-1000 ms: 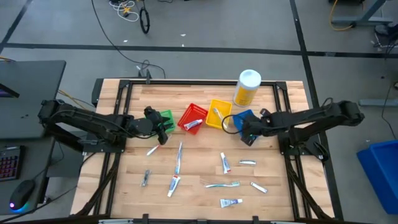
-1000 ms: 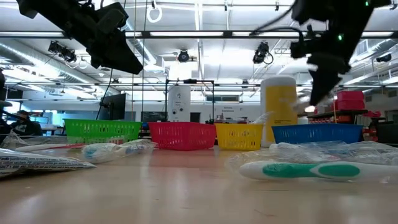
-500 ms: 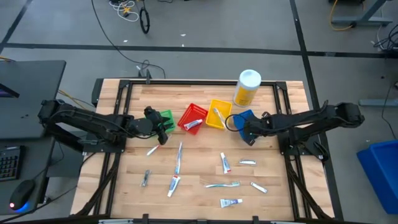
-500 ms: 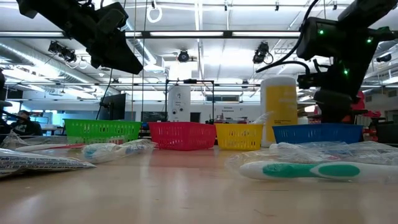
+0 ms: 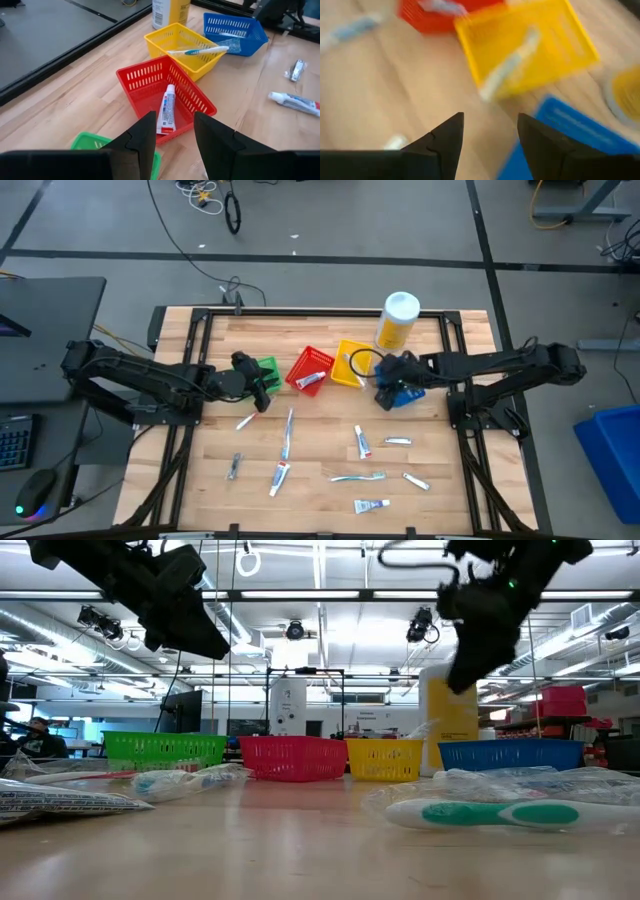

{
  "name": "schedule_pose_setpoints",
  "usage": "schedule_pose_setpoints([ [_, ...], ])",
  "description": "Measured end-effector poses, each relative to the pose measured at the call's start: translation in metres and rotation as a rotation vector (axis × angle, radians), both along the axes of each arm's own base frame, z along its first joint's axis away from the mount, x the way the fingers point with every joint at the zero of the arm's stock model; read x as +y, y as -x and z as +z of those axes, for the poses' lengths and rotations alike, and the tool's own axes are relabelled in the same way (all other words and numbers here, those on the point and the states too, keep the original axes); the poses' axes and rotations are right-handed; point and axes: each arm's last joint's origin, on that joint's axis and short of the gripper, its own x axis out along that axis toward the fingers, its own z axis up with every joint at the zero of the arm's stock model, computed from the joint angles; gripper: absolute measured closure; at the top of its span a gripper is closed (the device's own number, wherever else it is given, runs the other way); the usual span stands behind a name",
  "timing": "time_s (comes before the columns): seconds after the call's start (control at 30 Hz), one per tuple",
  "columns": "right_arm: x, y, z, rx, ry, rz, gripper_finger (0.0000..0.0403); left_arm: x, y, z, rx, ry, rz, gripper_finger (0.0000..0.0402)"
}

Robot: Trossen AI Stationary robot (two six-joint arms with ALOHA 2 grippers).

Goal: Pick & Place Travel size toiletries
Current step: Put the white toothpaste into the red bin

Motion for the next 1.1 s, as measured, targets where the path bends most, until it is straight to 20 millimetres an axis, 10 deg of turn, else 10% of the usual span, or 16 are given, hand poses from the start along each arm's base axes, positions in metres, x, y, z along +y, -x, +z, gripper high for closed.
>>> schedule_pose_setpoints([
  [0.4, 0.022, -0.022, 0.011, -0.229, -0.015, 0.273, 0.0238, -0.002, -0.001, -0.001, -0.025, 0.095, -0.034, 0.0263],
  [1.1, 0.035, -0.01, -0.049, -0.36, 0.027, 0.371, 0.0245, -0.049, -0.033, -0.034, 0.013, 0.191, -0.28, 0.0263],
])
